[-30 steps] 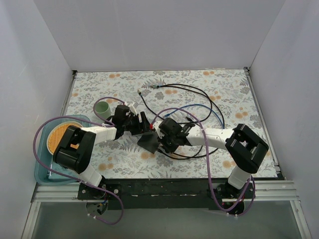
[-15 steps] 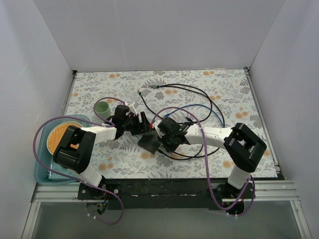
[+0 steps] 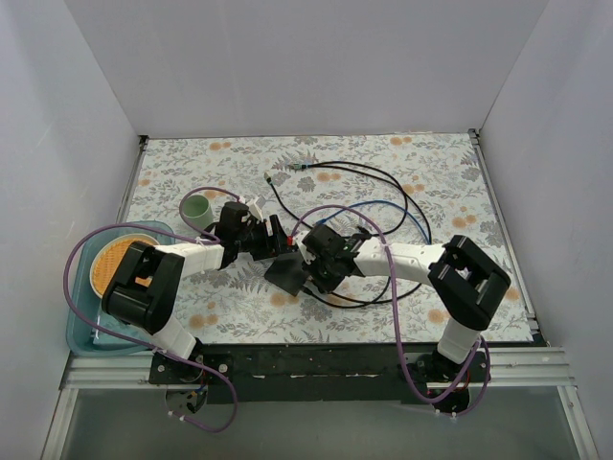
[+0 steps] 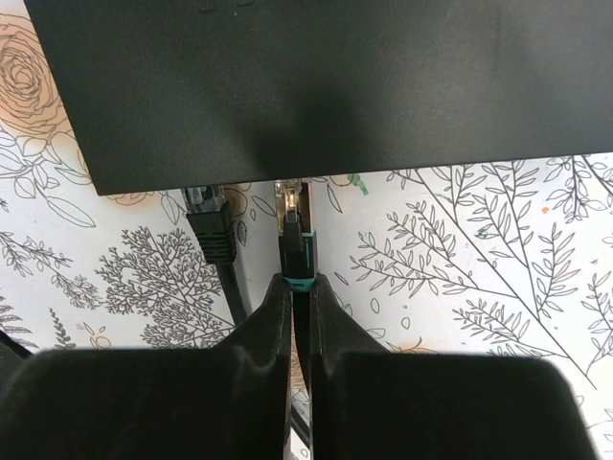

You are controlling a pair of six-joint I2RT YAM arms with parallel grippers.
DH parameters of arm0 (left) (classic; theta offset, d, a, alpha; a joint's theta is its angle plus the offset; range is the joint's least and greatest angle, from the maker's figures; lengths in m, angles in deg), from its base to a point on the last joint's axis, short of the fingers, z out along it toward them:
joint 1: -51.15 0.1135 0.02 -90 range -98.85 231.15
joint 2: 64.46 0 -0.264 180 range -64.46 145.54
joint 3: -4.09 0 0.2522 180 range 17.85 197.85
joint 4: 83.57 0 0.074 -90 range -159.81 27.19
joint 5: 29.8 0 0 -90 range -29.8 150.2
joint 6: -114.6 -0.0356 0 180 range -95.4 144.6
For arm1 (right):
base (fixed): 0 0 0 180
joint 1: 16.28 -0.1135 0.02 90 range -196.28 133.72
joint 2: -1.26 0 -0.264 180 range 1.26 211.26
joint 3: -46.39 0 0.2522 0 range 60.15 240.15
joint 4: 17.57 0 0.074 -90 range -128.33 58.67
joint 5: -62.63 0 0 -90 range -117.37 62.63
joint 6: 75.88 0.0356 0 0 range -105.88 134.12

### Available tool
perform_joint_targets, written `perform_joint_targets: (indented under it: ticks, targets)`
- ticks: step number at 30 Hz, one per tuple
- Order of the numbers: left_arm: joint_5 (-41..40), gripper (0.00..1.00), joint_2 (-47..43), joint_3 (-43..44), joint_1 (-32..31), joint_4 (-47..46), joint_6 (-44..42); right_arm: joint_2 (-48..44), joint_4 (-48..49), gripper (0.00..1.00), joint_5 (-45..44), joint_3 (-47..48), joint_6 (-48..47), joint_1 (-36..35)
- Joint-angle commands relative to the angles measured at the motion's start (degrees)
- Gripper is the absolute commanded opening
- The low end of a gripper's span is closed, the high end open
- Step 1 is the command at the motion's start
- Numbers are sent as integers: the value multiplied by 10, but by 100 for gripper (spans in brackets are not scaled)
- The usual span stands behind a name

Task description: Insert the plug into the switch port

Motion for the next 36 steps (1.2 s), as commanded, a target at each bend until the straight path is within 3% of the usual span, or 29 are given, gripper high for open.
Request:
perform_joint_targets:
  ticks: [1,22,31,34,36]
  targets:
    - [39,66,-19,3,-7,-8,8,-19,77,1,25,-12,29,-4]
    - [56,62,-18,-19,-30,-6,33,-54,271,1,5,-93,94,-7]
    - [25,60,-26,-26,-35,9,41,-49,288,1,-8,-97,103,-7]
    - [-15,69,-33,-17,-35,40,36,-41,271,1,22,-98,80,-9]
    - [-34,81,-34,-4,-35,59,34,-41,262,1,35,-101,58,-13]
